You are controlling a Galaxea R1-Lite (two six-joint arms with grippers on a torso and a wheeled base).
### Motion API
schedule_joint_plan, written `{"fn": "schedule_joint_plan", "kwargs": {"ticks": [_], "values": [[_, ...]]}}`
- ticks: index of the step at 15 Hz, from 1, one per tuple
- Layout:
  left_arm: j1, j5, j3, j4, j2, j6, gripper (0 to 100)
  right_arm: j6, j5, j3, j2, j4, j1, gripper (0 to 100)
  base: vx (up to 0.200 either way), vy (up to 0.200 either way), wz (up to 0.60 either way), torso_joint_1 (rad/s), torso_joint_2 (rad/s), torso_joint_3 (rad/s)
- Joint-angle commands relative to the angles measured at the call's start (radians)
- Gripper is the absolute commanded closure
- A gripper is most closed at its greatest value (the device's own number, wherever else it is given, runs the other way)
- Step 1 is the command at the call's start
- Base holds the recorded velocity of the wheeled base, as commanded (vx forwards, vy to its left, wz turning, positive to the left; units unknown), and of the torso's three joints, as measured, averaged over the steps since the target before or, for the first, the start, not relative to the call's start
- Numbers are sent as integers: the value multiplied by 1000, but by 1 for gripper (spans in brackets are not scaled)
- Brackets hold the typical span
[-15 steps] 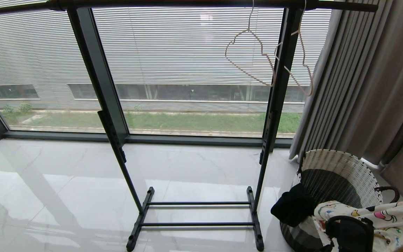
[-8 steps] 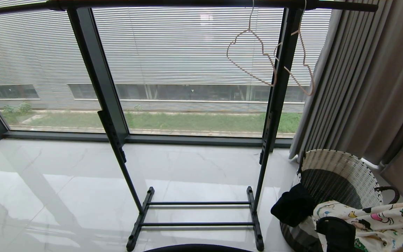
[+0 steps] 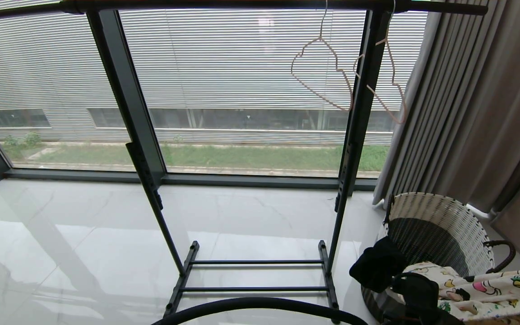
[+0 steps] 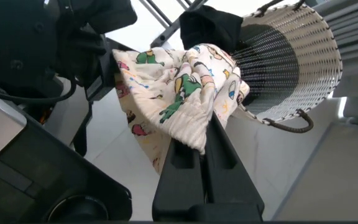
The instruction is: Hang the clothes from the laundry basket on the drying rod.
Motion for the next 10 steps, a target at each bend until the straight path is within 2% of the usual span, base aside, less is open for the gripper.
{"fn": "schedule_joint_plan", "kwargs": {"ticks": [1, 5, 8, 10], "values": [[-3, 0, 16, -1, -63, -46, 100, 14, 0, 15, -9, -6, -4, 100, 0, 0, 0, 0, 0, 0], [-5, 5, 269, -5, -224, -87, 100, 34, 46, 35, 11, -20, -4, 100, 0, 0, 0, 0, 0, 0], [-11, 3, 419, -7, -361, -121, 100, 32, 140, 101, 45, -122, -4, 100, 0, 0, 0, 0, 0, 0], [-54, -1, 580, -7, -508, -161, 100, 32, 193, 134, 91, -193, -3, 100, 0, 0, 0, 0, 0, 0]]}}
